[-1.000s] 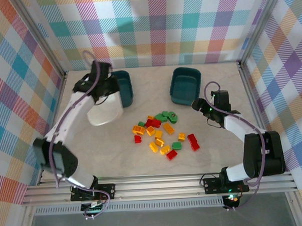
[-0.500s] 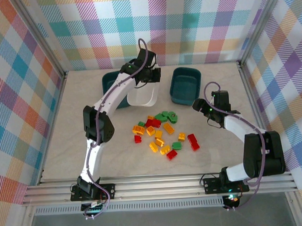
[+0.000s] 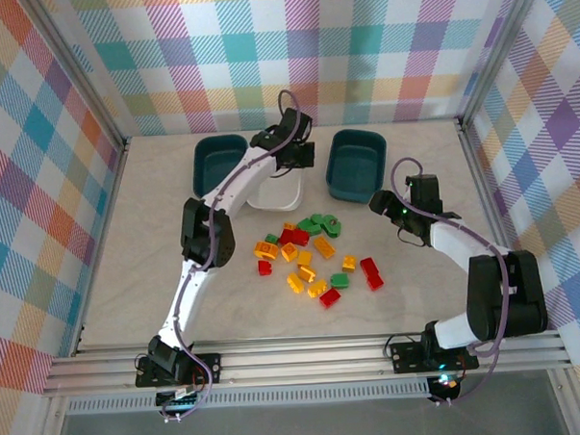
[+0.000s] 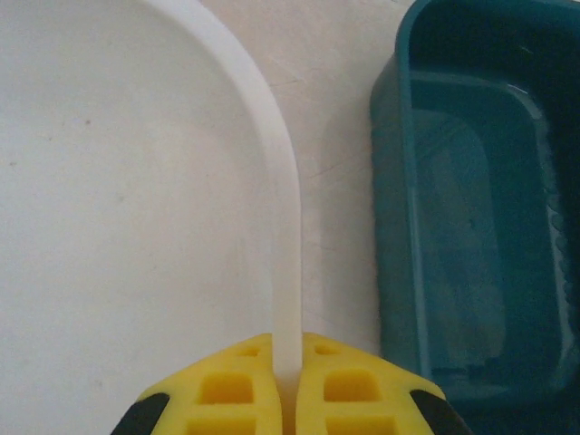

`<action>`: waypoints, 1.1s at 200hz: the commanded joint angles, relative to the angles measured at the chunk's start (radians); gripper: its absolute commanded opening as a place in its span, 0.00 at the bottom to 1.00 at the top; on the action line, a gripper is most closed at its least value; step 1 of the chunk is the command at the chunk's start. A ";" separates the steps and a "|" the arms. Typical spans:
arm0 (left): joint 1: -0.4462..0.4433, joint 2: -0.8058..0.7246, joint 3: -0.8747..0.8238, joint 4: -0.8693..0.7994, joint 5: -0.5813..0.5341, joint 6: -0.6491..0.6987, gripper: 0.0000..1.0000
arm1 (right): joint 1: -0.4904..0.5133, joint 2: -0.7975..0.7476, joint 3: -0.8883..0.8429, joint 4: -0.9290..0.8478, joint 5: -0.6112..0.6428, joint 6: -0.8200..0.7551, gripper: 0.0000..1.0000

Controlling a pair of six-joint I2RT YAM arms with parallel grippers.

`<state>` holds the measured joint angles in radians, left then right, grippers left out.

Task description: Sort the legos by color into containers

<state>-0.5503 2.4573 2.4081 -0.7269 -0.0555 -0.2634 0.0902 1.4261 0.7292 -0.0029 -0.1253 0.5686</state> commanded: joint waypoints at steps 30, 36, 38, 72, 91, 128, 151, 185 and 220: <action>0.000 0.068 0.071 0.068 -0.016 -0.050 0.14 | -0.004 0.028 0.032 0.011 -0.025 -0.001 0.80; 0.001 0.073 0.077 0.069 -0.014 -0.054 0.21 | -0.004 0.027 0.032 0.011 -0.022 -0.003 0.80; 0.001 0.076 0.080 0.069 -0.014 -0.055 0.23 | -0.004 0.027 0.032 0.010 -0.022 -0.004 0.80; 0.009 0.079 0.093 0.083 0.029 -0.083 0.47 | -0.004 0.018 0.038 -0.001 -0.011 -0.012 0.80; 0.012 0.053 0.099 0.106 0.085 -0.105 0.56 | -0.004 0.014 0.046 -0.010 -0.006 -0.019 0.80; 0.033 -0.061 0.086 0.056 0.112 -0.072 0.65 | -0.004 0.036 0.128 -0.085 0.060 -0.060 0.80; 0.102 -0.162 -0.075 0.054 0.094 -0.072 0.69 | -0.005 0.134 0.283 -0.194 0.082 -0.090 0.80; 0.188 -0.282 -0.321 0.060 0.046 -0.031 0.76 | -0.002 0.315 0.493 -0.304 0.117 -0.139 0.80; 0.279 -0.357 -0.555 0.166 0.069 -0.059 0.81 | 0.015 0.483 0.696 -0.410 0.098 -0.194 0.72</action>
<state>-0.3038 2.1304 1.9789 -0.6151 0.0071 -0.3214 0.0929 1.8294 1.3190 -0.2775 -0.0372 0.4362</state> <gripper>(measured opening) 0.796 0.743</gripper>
